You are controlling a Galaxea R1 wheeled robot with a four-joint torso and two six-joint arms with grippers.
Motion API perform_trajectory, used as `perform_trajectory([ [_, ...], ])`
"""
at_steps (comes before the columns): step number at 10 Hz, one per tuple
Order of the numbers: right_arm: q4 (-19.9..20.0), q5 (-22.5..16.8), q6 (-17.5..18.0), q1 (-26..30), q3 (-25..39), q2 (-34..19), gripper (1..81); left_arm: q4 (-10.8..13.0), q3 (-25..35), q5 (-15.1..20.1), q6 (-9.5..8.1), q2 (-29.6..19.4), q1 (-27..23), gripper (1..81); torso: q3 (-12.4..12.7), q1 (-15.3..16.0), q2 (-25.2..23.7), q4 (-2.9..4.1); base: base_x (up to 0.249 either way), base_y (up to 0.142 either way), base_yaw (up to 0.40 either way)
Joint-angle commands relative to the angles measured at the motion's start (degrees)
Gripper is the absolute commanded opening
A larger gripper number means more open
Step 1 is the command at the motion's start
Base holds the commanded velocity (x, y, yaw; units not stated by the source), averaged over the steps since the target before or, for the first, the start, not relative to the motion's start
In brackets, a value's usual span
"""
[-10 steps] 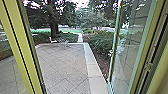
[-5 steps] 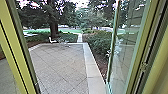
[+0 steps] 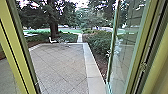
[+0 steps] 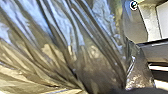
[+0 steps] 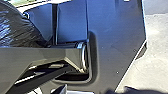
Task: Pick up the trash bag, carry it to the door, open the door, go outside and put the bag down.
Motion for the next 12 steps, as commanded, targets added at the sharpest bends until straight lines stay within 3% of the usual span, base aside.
perform_trajectory([
  [1,0.56,-3.21,-0.17,2.85,0.33,0.34,81.1,0.27,0.29,4.07,0.5,0.16,-2.61,1.0,0.0,0.0,0.0,0.0,0.0,0.0,0.0],
  [5,0.64,-3.12,-0.17,2.76,0.33,0.34,81.1,0.1,0.29,3.98,0.5,0.16,-2.61,1.0,0.0,0.0,0.0,0.0,0.0,0.0,0.0],
  [12,0.56,-3.12,-0.17,2.67,0.33,0.34,81.1,-0.08,0.38,3.98,0.5,0.07,-2.61,1.0,0.02,-0.06,-0.02,0.0,0.087,0.0,0.0],
])
